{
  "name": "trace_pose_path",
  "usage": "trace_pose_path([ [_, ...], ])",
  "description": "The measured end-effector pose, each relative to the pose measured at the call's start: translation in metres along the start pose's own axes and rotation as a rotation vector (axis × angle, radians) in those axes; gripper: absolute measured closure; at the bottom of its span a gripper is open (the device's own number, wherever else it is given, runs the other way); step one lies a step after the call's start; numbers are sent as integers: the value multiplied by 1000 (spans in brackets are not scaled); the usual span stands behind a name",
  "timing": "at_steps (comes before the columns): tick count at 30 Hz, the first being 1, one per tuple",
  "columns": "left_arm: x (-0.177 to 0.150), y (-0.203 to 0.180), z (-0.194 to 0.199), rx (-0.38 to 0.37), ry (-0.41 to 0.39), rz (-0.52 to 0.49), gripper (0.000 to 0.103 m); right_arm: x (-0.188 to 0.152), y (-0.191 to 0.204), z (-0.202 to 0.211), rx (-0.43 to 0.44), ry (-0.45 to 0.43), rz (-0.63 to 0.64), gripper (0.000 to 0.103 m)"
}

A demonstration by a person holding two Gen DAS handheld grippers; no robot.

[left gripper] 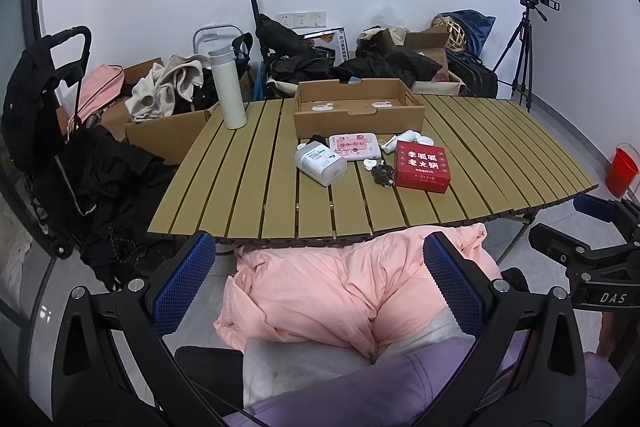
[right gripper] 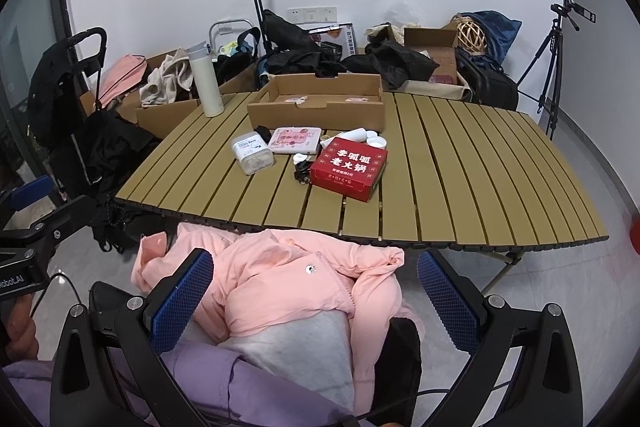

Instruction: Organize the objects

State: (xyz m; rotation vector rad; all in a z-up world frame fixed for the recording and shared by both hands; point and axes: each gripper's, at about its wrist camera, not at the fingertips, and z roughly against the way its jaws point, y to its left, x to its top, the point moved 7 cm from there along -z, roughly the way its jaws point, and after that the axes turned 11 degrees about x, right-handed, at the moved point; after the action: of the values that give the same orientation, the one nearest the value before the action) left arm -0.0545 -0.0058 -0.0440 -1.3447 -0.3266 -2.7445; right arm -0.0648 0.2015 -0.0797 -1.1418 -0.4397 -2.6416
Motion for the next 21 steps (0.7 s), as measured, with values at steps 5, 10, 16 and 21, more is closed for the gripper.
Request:
trace_pose_path([
  [5, -1, 0, 0, 1, 0, 0, 0, 0, 3, 0, 6, 5, 14, 0],
  [10, -1, 0, 0, 0, 2, 0, 0, -1, 4, -1, 9, 9, 17, 0],
  [16, -1, 0, 0, 0, 2, 0, 0, -1, 5, -1, 9, 11, 19, 0],
  [21, -2, 0, -2, 1, 7, 2, 0, -2, 3, -2, 12, 12, 3, 0],
])
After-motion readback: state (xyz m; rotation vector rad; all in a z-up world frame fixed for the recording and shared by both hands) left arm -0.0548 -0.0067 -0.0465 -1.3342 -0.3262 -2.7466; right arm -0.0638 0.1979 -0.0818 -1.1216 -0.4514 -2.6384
